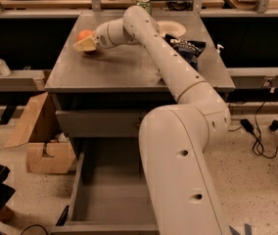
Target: Place orange into middle drawer
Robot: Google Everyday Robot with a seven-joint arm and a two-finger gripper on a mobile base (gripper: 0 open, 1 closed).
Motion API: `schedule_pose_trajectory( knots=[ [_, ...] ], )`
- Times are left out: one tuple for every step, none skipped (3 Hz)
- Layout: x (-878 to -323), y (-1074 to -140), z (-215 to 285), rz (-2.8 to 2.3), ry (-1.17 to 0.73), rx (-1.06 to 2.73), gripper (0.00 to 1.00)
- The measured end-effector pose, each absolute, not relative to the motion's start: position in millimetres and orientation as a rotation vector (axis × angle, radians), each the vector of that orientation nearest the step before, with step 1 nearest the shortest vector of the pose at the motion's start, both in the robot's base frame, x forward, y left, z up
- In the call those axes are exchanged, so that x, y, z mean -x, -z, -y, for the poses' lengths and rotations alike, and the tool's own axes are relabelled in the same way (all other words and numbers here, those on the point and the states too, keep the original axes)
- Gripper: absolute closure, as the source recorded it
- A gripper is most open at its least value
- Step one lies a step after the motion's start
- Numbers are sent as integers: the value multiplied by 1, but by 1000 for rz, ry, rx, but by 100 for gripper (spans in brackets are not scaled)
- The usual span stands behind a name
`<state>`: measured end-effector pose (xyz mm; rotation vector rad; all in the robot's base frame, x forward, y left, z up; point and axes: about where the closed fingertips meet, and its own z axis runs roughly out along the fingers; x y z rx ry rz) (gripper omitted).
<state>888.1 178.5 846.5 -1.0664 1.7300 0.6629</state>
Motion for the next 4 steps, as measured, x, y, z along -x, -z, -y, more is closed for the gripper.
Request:
schedule_pose_trajectory(
  knots=[
    [-887, -844, -182, -1732, -665, 1072, 64],
    [-887, -842, -185, -1733, -669, 1075, 87],
    [-879, -855, -187, -1704, -664, 1095, 100],
    [-852, -904, -170, -1636, -637, 1083, 100]
  ],
)
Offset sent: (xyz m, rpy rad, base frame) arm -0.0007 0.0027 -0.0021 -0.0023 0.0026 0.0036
